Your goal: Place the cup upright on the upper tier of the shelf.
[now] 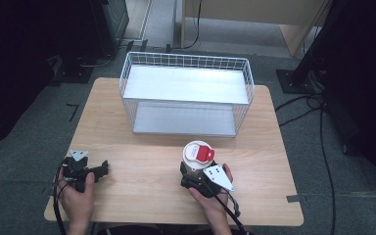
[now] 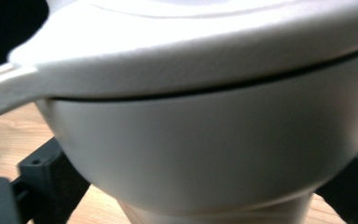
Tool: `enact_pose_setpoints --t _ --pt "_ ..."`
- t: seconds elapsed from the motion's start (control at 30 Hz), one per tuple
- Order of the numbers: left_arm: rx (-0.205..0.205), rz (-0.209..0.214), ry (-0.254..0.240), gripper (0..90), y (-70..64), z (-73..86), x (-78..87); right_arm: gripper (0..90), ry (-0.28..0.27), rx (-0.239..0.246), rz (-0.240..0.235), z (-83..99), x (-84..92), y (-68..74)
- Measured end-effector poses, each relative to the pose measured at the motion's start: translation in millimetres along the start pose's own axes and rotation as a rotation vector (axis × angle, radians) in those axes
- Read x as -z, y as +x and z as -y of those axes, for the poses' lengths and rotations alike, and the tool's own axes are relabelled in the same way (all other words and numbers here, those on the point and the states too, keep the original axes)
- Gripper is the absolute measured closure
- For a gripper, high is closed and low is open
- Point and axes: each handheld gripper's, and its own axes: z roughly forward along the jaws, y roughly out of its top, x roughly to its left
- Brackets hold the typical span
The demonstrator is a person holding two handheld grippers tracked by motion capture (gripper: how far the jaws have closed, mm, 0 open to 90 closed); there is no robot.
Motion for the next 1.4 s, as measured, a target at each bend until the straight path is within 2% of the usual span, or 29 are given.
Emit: enact_pose_setpoints --t 0.1,0.23,0.67,0.8,1.4 --pt "0.0 0.0 0.0 0.0 0.0 0.0 0.0 9.3 -0.014 0.009 0.024 1.5 1.1 1.2" --pt "-0.002 0.001 0.001 0.0 -0.1 -0.1 0.0 10.0 -0.03 0.012 0.028 3.4 2.5 1.7" --pt "-0.001 0.004 0.0 0.0 -0.6 -0.4 -0.4 11.1 -0.049 0.024 0.012 1.7 8.3 2.5" --pt "-0.002 0.003 0.0 0.0 -0.6 -0.4 -0.3 11.2 -0.063 0.021 0.009 -3.9 9.7 2.6" --pt "-0.003 0.004 0.0 0.0 -0.6 -0.4 -0.4 11.5 -0.12 0.068 -0.016 -45.6 10.5 5.7"
